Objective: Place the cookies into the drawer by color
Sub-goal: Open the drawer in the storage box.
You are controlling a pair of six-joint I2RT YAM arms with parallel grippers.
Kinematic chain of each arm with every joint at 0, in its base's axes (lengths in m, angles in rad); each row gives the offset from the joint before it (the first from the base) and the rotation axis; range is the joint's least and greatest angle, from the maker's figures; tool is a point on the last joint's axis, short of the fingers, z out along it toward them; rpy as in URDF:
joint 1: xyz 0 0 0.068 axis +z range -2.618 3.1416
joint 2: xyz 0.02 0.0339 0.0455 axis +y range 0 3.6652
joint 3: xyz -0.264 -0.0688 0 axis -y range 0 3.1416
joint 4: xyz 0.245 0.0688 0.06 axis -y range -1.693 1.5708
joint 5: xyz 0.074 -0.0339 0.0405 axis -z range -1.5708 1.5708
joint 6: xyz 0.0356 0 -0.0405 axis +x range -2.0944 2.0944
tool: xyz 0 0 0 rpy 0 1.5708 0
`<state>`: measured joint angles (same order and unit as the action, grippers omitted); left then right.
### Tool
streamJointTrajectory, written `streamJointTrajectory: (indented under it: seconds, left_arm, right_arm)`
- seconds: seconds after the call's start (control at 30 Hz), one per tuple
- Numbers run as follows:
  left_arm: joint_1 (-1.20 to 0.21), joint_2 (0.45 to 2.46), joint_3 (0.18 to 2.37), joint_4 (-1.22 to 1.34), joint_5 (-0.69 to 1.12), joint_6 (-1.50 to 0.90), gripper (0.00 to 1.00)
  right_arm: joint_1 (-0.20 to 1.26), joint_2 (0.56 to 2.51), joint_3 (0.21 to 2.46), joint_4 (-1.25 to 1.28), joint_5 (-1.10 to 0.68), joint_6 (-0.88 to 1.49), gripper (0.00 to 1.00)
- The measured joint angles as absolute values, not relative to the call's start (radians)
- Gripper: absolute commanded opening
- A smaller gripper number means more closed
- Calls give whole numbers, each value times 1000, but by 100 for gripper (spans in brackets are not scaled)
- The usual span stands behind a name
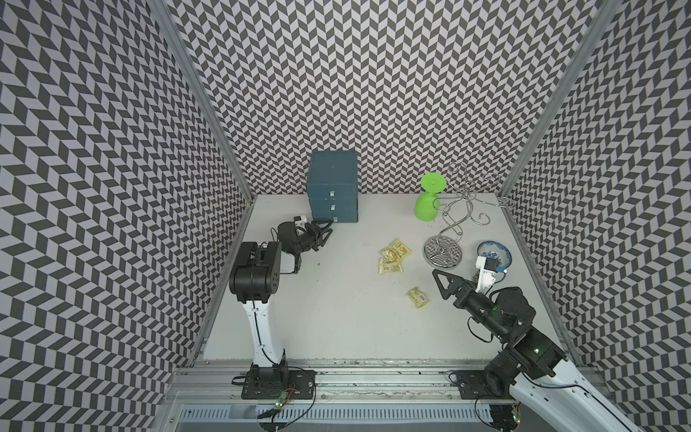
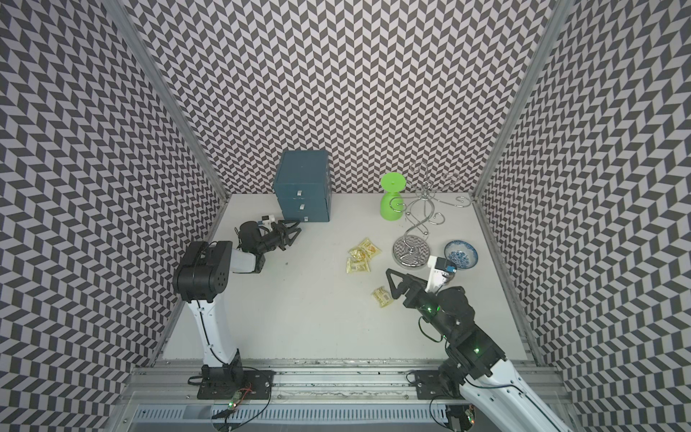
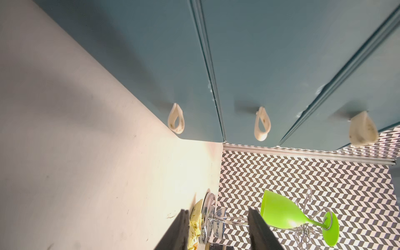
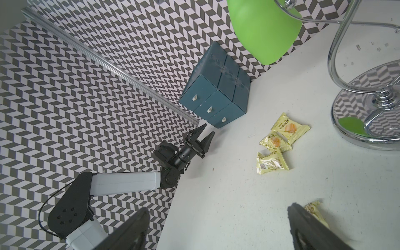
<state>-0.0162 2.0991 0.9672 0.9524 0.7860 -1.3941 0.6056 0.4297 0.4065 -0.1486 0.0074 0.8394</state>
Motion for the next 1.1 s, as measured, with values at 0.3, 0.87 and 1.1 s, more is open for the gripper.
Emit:
streamJointTrajectory:
  seconds: [0.3,0.87,1.1]
  left_arm:
    - [-35,2220,1009,1021,775,-1351,79]
    - [-40,2399,1191,1141,735,-1424,49]
    - [-43,2453,1269,1149,720,-1438,30]
  right_arm:
    - [606,437,406,-149,9,840,100]
    - [606,463,406,-149,12,840,100]
    - [606,449,406,-155,15,840,100]
